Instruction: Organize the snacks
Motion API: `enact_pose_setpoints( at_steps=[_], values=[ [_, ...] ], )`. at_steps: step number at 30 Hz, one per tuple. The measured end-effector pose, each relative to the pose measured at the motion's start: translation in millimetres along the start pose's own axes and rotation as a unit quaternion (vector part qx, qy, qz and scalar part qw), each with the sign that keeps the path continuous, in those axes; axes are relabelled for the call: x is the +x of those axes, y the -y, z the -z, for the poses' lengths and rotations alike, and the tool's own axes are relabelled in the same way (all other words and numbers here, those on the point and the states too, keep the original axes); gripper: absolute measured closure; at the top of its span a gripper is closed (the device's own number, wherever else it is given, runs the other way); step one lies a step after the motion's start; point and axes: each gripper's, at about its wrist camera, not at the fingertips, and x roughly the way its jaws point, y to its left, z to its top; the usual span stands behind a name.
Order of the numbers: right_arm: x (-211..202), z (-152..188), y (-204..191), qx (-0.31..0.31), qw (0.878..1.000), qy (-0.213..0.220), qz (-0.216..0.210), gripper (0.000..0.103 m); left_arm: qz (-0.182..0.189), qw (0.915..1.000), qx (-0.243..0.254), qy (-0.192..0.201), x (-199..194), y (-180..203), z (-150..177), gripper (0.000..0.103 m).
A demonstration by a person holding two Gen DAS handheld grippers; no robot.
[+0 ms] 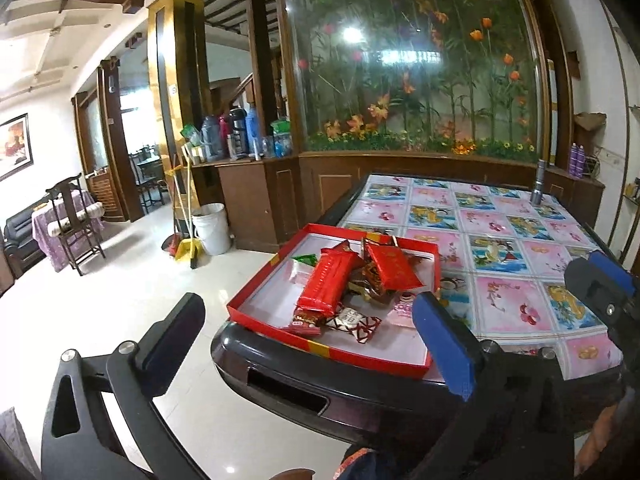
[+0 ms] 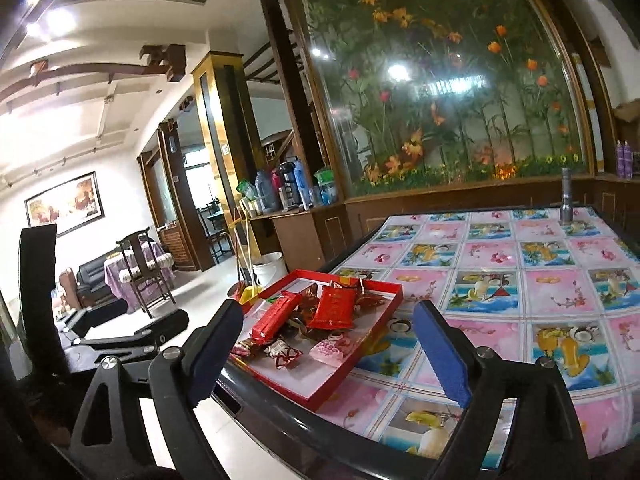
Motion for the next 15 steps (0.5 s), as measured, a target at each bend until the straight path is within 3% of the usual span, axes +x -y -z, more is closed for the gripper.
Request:
enact_pose_setpoints(
  at_steps=[5, 15],
  values=[
    [8.2, 2.1, 4.4, 0.009, 1.0, -0.007, -0.008, 0.014, -0.007, 0.9997, -0.002, -0.021, 13.1, 3.5, 1.0, 0.0],
    [10.0, 5.4, -3.7, -0.003, 1.0, -0.008, -0.008, 0.014, -0.014, 0.9994, -0.015, -0.027, 8.2, -5.9, 9.4, 0.0]
  ],
)
